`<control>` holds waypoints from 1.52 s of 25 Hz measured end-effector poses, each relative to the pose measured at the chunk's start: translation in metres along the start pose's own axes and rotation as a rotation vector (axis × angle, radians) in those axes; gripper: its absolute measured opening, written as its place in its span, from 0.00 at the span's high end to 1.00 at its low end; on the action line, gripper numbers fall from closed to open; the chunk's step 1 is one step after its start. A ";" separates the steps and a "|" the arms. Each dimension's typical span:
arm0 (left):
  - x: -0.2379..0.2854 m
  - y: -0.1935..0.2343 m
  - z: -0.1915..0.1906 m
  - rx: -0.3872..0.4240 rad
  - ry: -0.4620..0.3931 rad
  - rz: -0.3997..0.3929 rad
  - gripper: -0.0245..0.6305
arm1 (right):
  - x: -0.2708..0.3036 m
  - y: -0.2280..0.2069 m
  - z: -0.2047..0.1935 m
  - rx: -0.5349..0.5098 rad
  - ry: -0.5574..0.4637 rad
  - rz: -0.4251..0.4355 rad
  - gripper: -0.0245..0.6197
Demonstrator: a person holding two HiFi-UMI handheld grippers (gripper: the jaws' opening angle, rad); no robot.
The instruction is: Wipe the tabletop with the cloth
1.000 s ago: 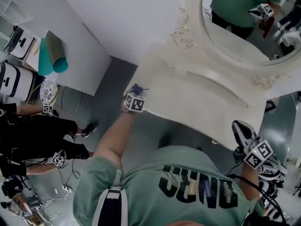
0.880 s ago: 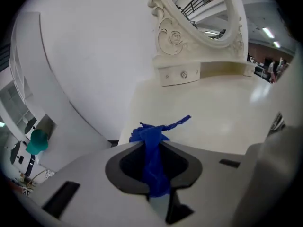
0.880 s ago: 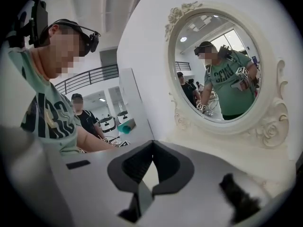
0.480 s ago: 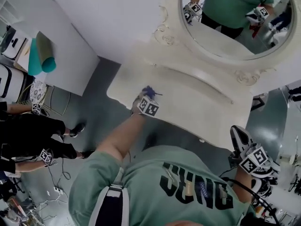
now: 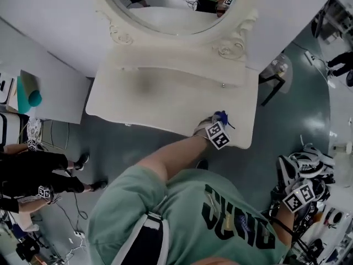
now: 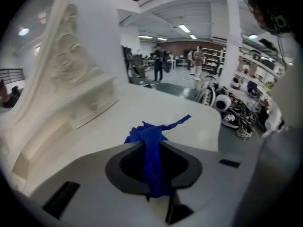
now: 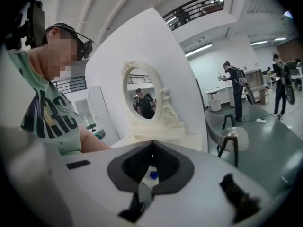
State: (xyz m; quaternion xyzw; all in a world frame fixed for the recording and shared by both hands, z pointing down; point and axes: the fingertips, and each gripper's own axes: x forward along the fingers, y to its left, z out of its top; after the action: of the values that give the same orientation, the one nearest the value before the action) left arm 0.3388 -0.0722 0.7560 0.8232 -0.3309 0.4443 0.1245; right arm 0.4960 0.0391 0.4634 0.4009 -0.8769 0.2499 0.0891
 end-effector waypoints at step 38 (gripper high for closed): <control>-0.268 0.333 -0.443 -0.465 0.137 0.464 0.84 | 0.267 0.292 0.019 -0.182 0.080 0.340 0.94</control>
State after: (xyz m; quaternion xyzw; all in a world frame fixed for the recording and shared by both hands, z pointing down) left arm -0.2705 0.0151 0.7624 0.6436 -0.5929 0.4278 0.2263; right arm 0.1020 0.0151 0.4351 0.2271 -0.9466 0.1970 0.1164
